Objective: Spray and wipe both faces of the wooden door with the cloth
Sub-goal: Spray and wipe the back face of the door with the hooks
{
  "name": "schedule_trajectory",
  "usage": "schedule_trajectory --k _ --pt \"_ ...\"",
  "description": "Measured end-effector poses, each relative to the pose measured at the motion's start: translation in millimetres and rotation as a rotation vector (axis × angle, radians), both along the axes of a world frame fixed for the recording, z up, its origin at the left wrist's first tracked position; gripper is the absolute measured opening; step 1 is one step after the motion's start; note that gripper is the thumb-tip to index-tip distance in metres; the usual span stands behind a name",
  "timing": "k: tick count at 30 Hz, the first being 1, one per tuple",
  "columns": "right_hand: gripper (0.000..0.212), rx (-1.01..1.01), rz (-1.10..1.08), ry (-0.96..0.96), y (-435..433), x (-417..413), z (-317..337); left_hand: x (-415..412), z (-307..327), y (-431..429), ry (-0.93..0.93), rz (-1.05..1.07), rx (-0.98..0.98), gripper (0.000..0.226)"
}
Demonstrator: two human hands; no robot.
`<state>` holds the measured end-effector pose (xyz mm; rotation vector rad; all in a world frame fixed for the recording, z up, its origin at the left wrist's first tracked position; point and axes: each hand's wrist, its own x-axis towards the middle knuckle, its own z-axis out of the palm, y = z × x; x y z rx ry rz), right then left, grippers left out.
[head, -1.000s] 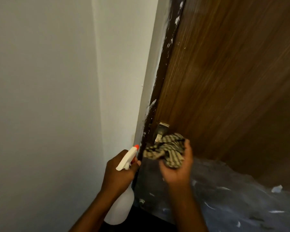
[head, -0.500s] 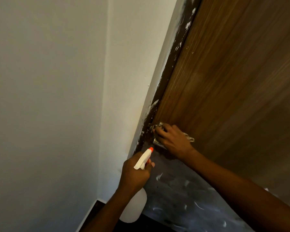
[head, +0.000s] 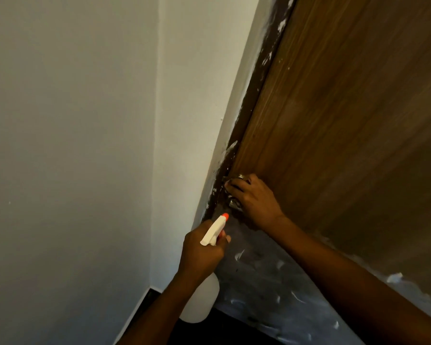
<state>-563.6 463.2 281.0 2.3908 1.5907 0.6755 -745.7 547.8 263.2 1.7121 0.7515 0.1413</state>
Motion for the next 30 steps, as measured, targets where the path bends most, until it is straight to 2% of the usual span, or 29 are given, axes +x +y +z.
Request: schedule_trajectory --k 2,5,9,11,13,18,20,24,26,28,30 --pt "0.063 0.047 -0.057 0.122 -6 -7 -5 0 -1 -3 0.014 -0.009 -0.017 0.053" --pt "0.038 0.145 -0.074 0.263 -58 -7 -13 -2 -4 -8 0.035 -0.015 0.003 0.052" --pt "0.036 0.22 -0.133 0.246 -133 -9 -13 -3 -4 -13 0.047 -0.016 0.071 0.05" --pt "0.046 0.279 -0.152 0.221 -138 -19 -19 -3 -5 -14 0.035 -0.011 0.048 0.049" --pt "0.054 0.307 -0.18 0.258 -108 -32 -27 -3 -5 -15 0.028 -0.002 0.022 0.048" --pt "0.051 0.255 -0.209 0.382 24 -53 -38 -7 -8 -10 0.021 0.04 -0.049 0.046" --pt "0.051 0.213 -0.233 0.401 40 -58 -40 -12 -8 -7 0.029 0.034 -0.018 0.045" --pt "0.059 0.4 -0.251 0.43 -11 -66 -46 -18 -4 -3 -0.06 0.005 0.014 0.032" --pt "0.056 0.493 -0.365 0.442 -46 -61 -43 -15 2 -3 -0.019 -0.027 0.04 0.041" --pt "0.055 0.492 -0.5 0.442 -78 -51 -38 -11 4 -5 -0.01 -0.043 0.048 0.047" --pt "0.053 0.46 -0.498 0.433 -85 -51 -36 -11 4 -8 0.002 -0.041 0.034 0.049"
